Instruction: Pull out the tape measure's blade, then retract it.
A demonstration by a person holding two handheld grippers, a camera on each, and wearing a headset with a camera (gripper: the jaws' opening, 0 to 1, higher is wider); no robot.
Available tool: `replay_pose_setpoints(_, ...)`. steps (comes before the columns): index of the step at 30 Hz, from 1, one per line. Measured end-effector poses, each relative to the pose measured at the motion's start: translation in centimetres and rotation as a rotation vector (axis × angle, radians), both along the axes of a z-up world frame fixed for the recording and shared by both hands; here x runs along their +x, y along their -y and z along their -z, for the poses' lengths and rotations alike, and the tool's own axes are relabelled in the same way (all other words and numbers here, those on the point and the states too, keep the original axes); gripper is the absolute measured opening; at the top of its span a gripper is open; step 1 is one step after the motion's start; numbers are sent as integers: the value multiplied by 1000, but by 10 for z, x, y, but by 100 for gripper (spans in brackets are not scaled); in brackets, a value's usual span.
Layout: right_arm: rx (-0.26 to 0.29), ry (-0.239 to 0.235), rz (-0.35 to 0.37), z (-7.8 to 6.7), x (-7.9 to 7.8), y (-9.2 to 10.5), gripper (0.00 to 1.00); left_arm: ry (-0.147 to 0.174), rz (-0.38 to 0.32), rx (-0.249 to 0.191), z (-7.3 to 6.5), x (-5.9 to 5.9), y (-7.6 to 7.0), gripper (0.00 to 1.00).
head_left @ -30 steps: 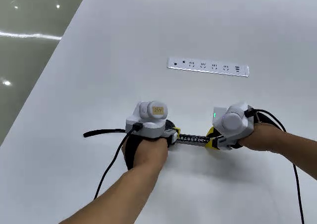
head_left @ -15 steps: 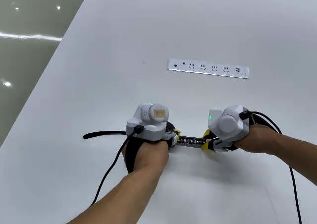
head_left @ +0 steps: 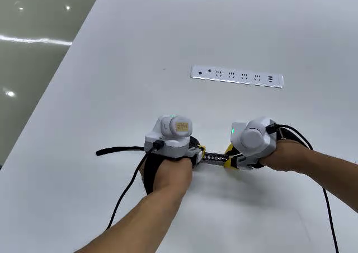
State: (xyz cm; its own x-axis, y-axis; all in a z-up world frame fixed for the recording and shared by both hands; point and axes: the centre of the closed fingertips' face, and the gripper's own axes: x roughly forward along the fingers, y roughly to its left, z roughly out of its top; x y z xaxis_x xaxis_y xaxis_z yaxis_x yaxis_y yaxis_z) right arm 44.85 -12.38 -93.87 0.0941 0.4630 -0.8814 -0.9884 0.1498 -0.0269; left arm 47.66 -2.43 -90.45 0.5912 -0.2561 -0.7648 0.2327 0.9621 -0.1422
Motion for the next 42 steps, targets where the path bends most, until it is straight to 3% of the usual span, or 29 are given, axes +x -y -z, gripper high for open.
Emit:
replay_pose_setpoints(22, 22, 35, -5, 1, 1, -14, 14, -1, -1, -4, 1, 1, 0, 58)
replay_pose_setpoints(29, 37, 31, 14, 1, 2, -17, 14, 24, -2, 4, 0, 0, 0, 58)
replay_pose_setpoints(42, 52, 44, 13, 1, 3, -24, 14, 24, 0, -3, 0, 1, 0, 58)
